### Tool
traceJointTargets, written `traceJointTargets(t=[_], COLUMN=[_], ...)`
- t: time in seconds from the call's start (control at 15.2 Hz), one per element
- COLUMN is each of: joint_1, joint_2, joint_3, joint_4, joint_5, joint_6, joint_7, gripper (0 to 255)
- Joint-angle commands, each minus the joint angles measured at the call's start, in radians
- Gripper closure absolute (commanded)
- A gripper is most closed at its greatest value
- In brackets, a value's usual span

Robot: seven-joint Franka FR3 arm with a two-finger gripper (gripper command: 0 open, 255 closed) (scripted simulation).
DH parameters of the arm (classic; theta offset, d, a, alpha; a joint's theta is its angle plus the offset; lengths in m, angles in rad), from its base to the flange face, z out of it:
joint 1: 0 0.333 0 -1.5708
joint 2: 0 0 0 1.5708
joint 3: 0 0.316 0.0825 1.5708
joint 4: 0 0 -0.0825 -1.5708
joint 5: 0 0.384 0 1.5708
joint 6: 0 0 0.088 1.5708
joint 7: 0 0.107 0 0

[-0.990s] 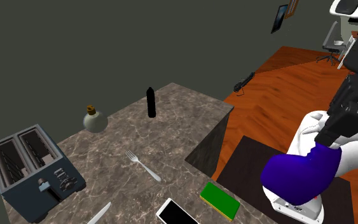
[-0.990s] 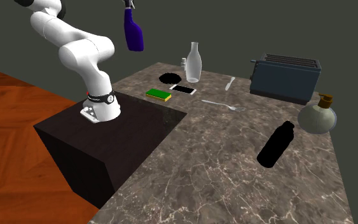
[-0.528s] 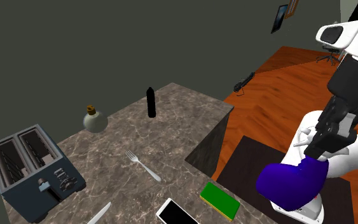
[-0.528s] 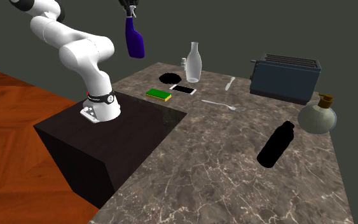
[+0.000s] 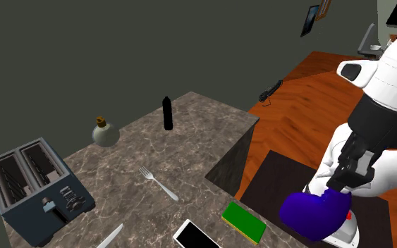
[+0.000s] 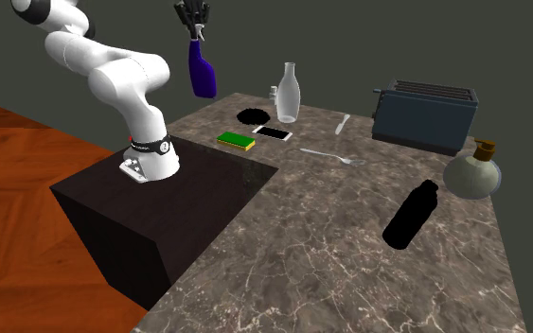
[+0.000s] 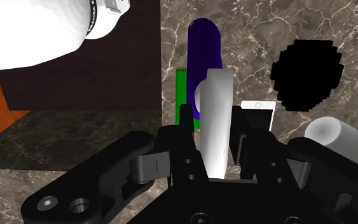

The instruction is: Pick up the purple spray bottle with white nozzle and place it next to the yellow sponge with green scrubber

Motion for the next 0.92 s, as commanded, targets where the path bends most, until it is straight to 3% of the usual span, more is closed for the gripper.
traceJointTargets(t=[0.0,0.86], joint_1=[0.006,0.055], joint_2=[-0.018,-0.126], joint_3=[0.009,0.097], joint_4=[-0.031,-0.223], joint_5=[0.009,0.096], joint_6=[0.013,0.099], joint_7=[-0.003,-0.009], gripper=[255,255])
